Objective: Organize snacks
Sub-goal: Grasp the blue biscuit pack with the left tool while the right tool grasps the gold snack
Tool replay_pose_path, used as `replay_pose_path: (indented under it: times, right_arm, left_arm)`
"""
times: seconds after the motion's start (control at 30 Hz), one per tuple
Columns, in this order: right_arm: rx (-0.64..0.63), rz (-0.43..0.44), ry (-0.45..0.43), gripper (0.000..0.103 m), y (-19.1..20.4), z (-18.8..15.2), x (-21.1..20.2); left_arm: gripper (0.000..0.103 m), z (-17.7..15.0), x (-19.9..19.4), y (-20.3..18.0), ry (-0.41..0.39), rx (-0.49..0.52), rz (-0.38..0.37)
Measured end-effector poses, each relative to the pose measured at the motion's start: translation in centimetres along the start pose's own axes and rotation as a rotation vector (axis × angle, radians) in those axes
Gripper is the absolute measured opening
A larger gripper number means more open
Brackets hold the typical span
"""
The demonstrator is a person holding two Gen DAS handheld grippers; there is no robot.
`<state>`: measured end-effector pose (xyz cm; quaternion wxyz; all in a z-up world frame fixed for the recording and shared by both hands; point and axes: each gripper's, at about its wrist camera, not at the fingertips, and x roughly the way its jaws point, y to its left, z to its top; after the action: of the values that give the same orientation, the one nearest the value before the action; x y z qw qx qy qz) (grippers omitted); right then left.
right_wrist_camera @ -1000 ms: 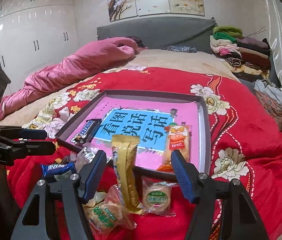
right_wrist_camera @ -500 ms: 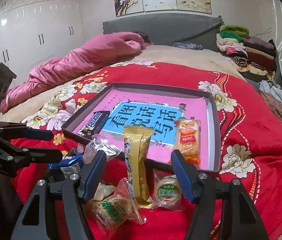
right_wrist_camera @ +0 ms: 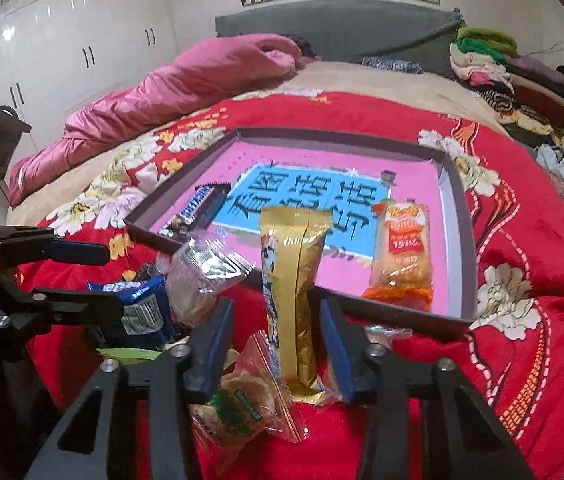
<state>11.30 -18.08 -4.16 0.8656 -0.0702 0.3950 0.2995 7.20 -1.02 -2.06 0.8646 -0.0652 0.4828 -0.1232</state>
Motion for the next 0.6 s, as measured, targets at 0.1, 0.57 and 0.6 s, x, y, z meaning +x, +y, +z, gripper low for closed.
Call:
replay_pose_path:
  times: [0.1,0.57,0.6]
  right_arm:
    - [0.017,0.009,0.021,0.036,-0.3,-0.1,0.6]
    - [0.045,0.047,0.036,0.022,-0.7,0.3,2.1]
    - [0.046,0.050,0.031,0.021,-0.8,0.4,2.0]
  left_arm:
    - [0.080,-0.2,0.5,-0.1,0.010,0.009,-0.008]
    - [0.057,-0.3,1.9,-0.3,0.027,0.018,-0.048]
    - [0.055,-0.3,1.9,-0.4,0.025,0.024,-0.052]
